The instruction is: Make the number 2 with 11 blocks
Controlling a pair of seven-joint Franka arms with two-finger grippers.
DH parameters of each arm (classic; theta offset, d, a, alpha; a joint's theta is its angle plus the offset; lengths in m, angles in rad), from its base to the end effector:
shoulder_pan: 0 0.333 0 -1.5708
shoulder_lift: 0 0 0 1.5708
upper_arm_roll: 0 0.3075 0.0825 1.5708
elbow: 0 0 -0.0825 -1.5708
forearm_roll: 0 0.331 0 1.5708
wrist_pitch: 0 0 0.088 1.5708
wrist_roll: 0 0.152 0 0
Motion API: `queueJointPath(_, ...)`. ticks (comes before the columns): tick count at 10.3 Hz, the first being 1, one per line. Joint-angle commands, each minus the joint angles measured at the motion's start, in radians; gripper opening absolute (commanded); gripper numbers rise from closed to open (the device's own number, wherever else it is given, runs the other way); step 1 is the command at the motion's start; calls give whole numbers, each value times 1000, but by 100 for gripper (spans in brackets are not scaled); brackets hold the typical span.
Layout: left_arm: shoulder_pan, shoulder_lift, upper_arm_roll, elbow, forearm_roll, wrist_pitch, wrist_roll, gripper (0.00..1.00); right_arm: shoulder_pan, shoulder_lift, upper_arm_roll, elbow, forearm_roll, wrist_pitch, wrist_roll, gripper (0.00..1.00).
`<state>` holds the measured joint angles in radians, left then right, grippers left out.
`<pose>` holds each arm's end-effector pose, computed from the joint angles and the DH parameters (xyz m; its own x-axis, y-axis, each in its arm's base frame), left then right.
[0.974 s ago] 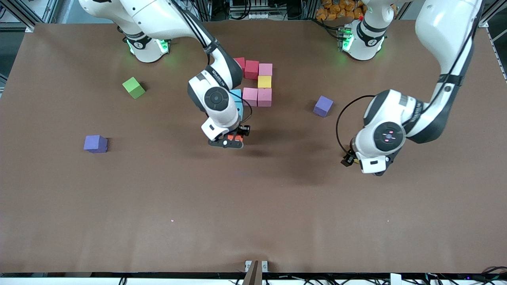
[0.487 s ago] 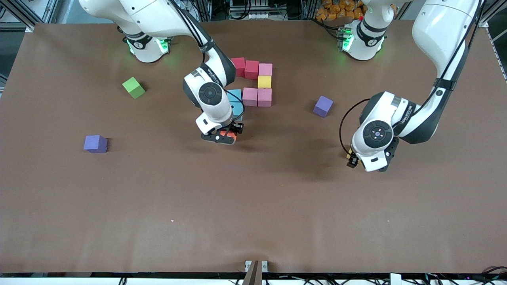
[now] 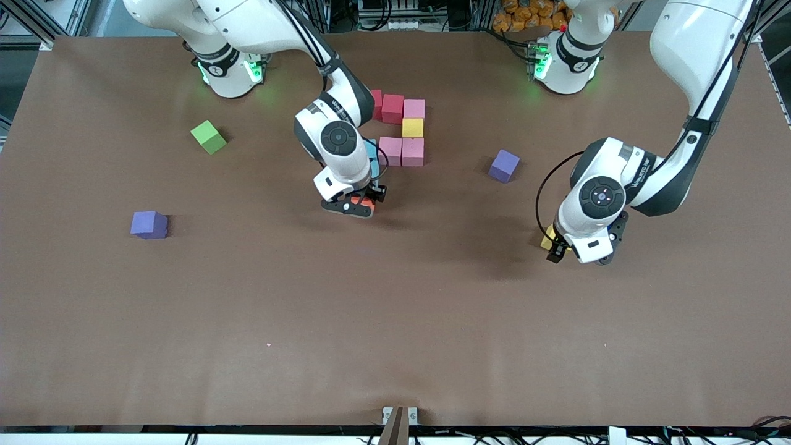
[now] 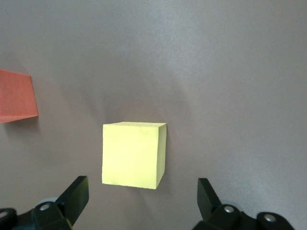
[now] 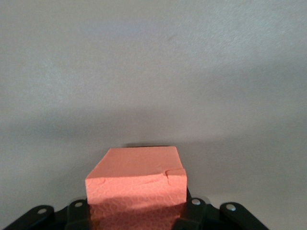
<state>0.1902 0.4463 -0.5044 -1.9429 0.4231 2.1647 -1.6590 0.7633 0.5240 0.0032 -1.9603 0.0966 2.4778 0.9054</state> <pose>0.5385 -0.1353 0.2489 0.4546 0.8837 0.1119 0.8870 -0.4376 -0.1477 0.4161 0.4039 0.1938 0.9756 -0.2129 -0.0531 -0.2147 -0.9762 -0.0304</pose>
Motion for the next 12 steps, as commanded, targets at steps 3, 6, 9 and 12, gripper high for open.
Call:
queueJointPath(3,43,-74,-6,-142,33,154,-16,100,22,-5,-3,-51,-9,47,24,0)
queueJointPath(6,70,-66,-9,-169,103,173,-8,100,39,-7,-3,-71,-9,67,26,0)
queueJointPath(9,74,-52,-9,-185,106,214,-7,100,47,-12,-3,-83,-9,69,26,0)
queueJointPath(12,72,-26,-8,-185,115,237,-7,100,51,-12,-5,-88,-17,69,24,0)
